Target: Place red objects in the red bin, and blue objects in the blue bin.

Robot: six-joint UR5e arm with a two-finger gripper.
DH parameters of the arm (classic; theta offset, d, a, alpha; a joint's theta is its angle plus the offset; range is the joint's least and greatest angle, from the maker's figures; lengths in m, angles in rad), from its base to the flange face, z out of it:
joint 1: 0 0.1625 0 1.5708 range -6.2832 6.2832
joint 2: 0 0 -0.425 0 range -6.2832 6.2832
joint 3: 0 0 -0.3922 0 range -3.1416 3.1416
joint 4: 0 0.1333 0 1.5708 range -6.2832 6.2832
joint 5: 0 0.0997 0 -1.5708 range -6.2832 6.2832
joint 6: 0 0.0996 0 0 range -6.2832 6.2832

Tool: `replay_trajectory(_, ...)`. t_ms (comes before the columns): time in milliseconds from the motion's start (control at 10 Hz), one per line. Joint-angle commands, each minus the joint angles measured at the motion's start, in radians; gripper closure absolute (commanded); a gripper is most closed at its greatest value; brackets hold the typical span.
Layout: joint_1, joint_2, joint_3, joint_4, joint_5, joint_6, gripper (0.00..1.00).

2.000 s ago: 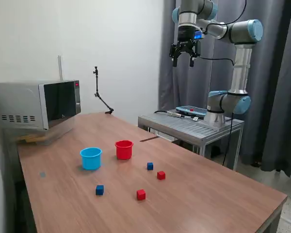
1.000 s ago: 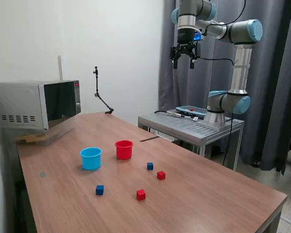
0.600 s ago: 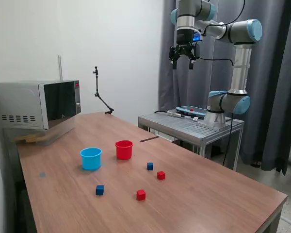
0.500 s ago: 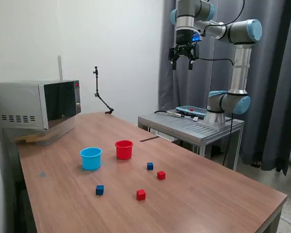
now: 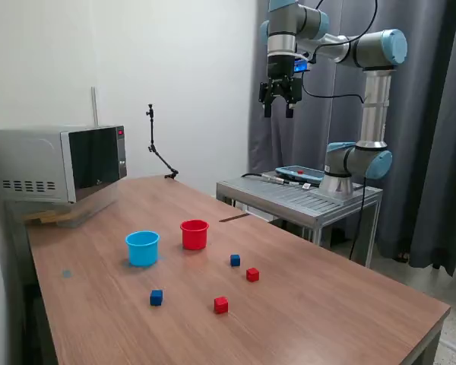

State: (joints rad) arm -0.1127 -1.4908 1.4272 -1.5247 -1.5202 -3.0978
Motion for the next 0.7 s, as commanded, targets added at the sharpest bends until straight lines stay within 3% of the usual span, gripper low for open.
replay_trajectory(0,-0.001,0.049,-0.002,-0.022,-0.002,0.152,0.0)
replay_trajectory(300,0.008,0.112,-0.005,-0.116,-0.008,0.357,0.0)
replay_trajectory(600,0.015,0.179,0.013,-0.143,-0.009,0.421,0.0)
